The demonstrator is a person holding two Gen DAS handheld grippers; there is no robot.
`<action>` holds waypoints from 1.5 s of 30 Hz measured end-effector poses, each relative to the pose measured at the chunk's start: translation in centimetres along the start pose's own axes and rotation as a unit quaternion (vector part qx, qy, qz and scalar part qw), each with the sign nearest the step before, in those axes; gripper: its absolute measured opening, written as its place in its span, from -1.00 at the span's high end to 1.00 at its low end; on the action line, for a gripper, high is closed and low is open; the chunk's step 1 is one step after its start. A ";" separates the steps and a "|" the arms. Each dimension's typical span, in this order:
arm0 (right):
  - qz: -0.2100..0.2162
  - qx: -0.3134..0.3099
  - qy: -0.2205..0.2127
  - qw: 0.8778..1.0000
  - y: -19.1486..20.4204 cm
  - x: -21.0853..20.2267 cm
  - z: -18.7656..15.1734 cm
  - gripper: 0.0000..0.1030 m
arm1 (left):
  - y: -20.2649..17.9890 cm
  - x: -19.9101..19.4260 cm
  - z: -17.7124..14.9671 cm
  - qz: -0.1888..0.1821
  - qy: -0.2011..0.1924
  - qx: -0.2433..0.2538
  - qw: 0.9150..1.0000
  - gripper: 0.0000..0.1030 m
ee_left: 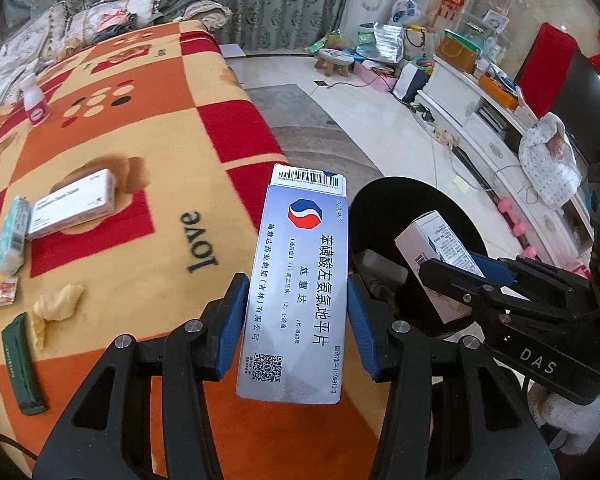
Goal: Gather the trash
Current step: 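Carry both medicine boxes from the bed over the black bin, then open both grippers over the black bin to drop the boxes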
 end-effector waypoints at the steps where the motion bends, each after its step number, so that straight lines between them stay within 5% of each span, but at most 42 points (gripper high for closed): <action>1: -0.001 0.002 0.000 1.000 -0.3 0.0 0.0 0.39 | -0.2 0.2 0.1 -0.002 0.001 0.001 1.000 0.09; 45: -0.031 0.067 0.005 0.997 -8.5 1.1 1.9 0.39 | -5.4 5.0 3.6 -0.063 0.025 -0.005 0.998 0.09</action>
Point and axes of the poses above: each gripper's, at about its wrist camera, not at the fingertips, and x roughly the way its jaws point, y to its left, z to its top, the point moved 9 cm from there along x, roughly the way its jaws point, and after that the axes turned 12 degrees about x, right-handed, at the moved point
